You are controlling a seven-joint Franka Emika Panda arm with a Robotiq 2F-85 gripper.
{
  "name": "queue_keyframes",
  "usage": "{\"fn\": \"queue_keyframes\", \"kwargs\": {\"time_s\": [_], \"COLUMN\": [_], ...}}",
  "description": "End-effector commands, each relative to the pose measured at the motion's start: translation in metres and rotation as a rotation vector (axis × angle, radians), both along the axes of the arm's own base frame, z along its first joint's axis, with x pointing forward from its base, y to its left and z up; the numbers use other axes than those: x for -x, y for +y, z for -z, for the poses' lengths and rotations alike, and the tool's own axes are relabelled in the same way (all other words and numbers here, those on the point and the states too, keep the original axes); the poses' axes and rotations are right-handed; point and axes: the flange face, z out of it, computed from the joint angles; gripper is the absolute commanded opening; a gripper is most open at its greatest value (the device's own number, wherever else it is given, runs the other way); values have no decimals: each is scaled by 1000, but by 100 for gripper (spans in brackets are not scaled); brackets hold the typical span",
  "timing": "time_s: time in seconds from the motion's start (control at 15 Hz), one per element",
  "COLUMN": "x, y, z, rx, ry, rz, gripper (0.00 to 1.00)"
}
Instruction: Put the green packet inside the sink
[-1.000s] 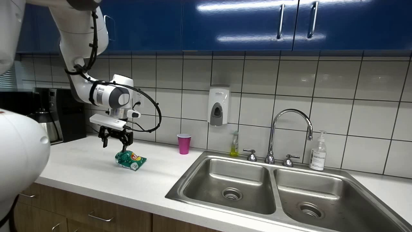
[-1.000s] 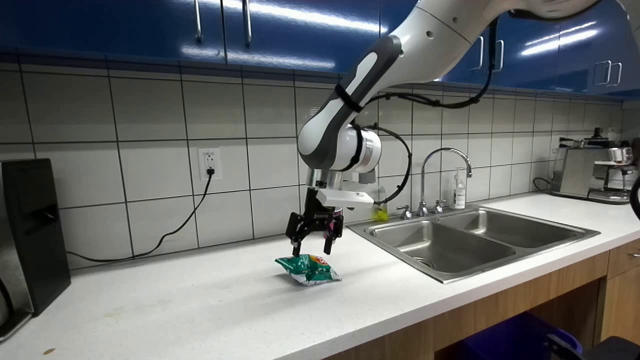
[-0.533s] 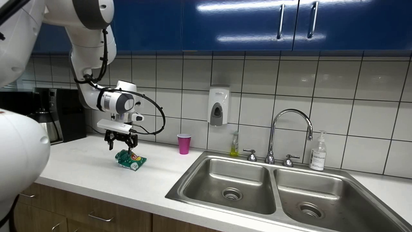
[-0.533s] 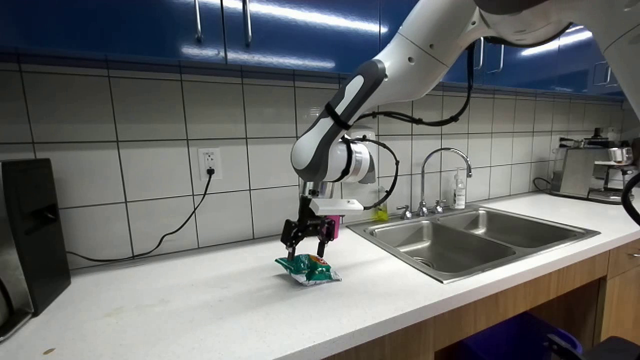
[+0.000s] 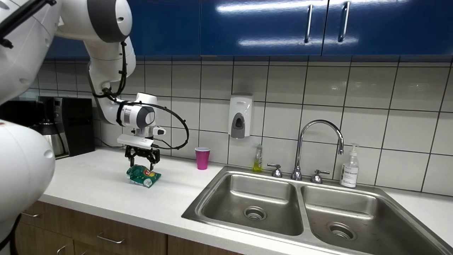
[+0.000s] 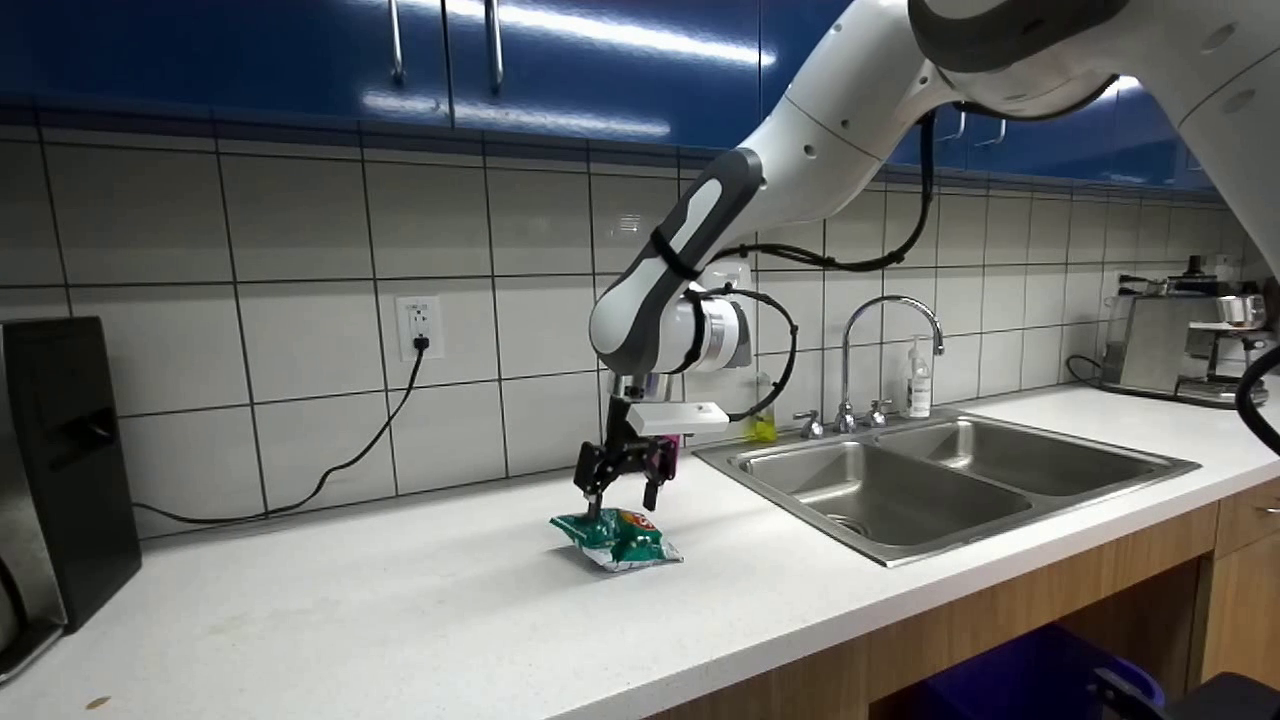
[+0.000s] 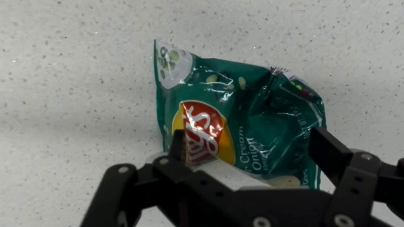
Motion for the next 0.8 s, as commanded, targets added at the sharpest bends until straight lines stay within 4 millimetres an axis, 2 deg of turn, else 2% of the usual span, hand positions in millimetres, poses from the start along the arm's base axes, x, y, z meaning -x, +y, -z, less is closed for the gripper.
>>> {"fn": "queue_keyframes", "kwargs": {"time_s": [0.0, 0.2, 0.27, 0.33, 0.73], "x": [-9, -9, -9, -9, -13], "y": [-5, -7, -7, -7, -11], "z": [5, 12, 13, 14, 14], "rx": [23, 29, 30, 30, 37], "ry": [3, 13, 15, 17, 15], "rz": [12, 14, 13, 12, 23], "gripper": [100, 100, 94, 74, 27]}}
